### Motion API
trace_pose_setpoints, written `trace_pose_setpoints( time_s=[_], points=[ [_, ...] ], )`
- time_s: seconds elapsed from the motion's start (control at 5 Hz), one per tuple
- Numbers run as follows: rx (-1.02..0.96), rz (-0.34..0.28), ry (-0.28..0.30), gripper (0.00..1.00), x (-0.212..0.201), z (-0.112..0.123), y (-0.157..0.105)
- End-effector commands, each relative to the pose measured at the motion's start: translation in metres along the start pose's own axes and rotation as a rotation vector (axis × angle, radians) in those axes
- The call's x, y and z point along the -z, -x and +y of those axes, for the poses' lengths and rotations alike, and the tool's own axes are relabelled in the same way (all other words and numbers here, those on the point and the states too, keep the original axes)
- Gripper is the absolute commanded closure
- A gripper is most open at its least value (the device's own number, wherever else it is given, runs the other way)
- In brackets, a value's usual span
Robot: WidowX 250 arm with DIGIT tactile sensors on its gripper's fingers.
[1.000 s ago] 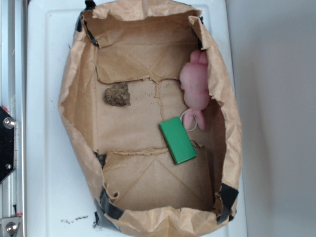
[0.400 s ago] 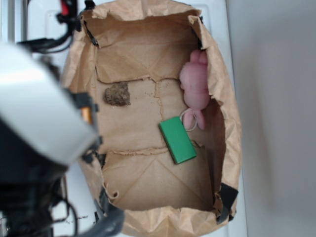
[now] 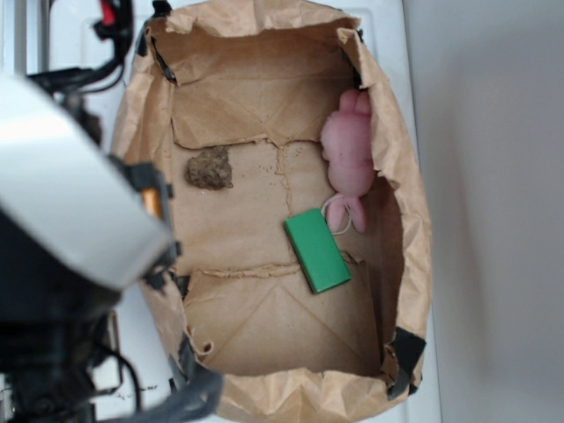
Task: Grab the green block.
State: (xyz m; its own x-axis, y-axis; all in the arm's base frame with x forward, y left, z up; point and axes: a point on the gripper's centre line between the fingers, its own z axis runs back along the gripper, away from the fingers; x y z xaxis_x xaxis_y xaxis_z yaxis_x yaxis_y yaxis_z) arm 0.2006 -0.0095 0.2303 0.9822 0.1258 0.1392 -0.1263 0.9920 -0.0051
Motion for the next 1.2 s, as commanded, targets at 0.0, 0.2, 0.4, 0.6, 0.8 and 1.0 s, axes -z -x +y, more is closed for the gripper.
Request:
trace_pose_setpoints(
  time_s=[0.0,0.2,0.4,0.6,0.8,1.0],
  points=[
    [0.031,-0.044,0.065,0.0,0.026,0.031,-0.075],
    [0.118,-0.01,0.104,0.0,0.049,0.037,-0.099],
    [0.34,-0.06,0.093,0.0,0.066,0.033,-0.094],
    [0.609,-0.15,-0.033,0.0,0.091,0.025,-0.074],
    [0.707,-0.163,-0.095,0.0,0.109,0.024,-0.071],
    [0.659,-0.104,-0.168,0.0,0.125,0.023,-0.065]
  ],
)
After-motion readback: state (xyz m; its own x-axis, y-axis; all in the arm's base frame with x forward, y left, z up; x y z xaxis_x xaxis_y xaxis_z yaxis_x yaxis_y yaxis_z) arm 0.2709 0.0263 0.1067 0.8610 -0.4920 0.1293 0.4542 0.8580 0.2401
